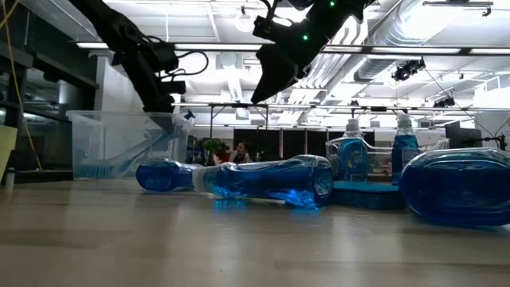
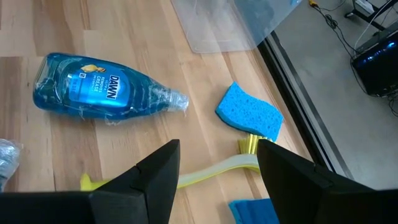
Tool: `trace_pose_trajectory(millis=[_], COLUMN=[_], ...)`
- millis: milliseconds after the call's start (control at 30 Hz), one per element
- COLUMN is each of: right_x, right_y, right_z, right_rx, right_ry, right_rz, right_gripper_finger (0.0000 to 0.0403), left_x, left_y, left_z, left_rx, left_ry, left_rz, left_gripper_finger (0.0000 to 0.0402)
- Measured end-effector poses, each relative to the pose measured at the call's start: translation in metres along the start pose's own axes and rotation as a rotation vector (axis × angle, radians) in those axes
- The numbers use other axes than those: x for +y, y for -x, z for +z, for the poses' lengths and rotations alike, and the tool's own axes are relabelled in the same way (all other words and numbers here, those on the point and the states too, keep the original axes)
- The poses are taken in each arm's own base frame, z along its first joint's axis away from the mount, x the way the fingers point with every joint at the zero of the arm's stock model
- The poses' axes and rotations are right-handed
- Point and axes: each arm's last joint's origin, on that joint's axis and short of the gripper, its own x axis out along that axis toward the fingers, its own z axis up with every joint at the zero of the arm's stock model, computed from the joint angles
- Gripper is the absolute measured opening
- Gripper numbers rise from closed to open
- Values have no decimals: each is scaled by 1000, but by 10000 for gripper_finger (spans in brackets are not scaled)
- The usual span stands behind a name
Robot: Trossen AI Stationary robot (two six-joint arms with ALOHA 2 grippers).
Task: Pick & Place Kitchen Sink Supplies
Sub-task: Put the blue dish brush into the white transparent bin
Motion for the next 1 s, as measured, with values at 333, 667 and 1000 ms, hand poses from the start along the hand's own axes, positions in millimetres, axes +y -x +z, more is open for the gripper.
trace_pose_trajectory(millis=[333,667,1000], right_x=[-4,-4,-4], right_y=[-2,-2,-2], right_z=[-1,-1,-1], right_rx=[8,8,8], right_ry=[-16,-19,-19], right_rz=[11,12,12], right_gripper_finger=[209,209,209], left_x=[-1,-2,-1], left_y=[0,0,1], left_z=[-5,-10,-14], left_rx=[76,136,194], left_ry=[59,102,196], left_rz=[37,53,119], left_gripper_finger=[172,53,53])
